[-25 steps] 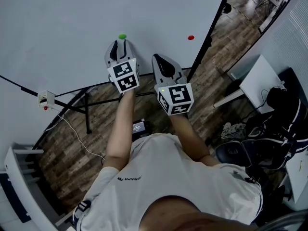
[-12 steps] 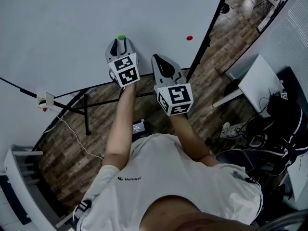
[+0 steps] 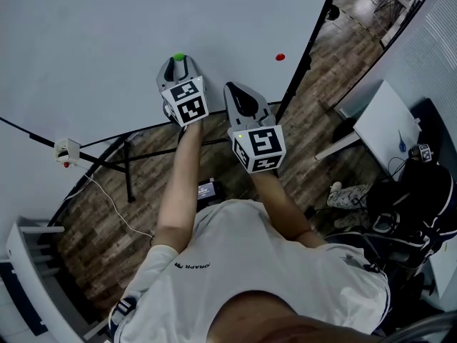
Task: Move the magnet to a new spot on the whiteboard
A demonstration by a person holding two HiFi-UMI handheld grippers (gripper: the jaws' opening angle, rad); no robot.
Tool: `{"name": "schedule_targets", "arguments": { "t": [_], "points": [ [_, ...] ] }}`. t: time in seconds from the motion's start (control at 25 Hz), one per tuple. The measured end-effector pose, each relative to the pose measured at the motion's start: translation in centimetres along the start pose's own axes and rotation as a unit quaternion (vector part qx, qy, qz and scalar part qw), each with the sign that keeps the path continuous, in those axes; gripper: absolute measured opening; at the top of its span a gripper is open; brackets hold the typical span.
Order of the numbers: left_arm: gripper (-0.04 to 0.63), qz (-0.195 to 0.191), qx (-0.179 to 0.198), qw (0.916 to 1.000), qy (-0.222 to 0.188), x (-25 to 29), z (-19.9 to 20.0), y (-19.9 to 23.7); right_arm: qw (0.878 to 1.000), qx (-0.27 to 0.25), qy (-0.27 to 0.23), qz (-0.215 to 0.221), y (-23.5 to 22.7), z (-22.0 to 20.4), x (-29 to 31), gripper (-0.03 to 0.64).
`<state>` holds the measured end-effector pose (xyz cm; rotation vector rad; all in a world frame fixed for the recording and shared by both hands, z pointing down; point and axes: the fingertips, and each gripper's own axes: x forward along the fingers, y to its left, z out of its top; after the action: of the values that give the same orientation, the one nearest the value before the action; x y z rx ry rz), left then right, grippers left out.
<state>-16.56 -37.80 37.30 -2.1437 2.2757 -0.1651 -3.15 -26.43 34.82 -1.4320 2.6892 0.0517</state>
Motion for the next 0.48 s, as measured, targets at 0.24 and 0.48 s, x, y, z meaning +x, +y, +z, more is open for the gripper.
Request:
{"name": "schedule_targets", "arguments": {
  "t": [0.24,0.48],
  "points": [
    [0.121,0.006,-0.002,1.0,0.008,0.31,-0.22,-0.21,1.0,0.0,0.003,0.002,-0.09,-0.31,-0.07,0.012],
    [0.12,0.016,-0.005,0.9998,0.011,0.91,-0.31,-0.06,1.0,0.002,0.003,0.0,-0.59,-0.5,0.12,0.012]
  ]
}}
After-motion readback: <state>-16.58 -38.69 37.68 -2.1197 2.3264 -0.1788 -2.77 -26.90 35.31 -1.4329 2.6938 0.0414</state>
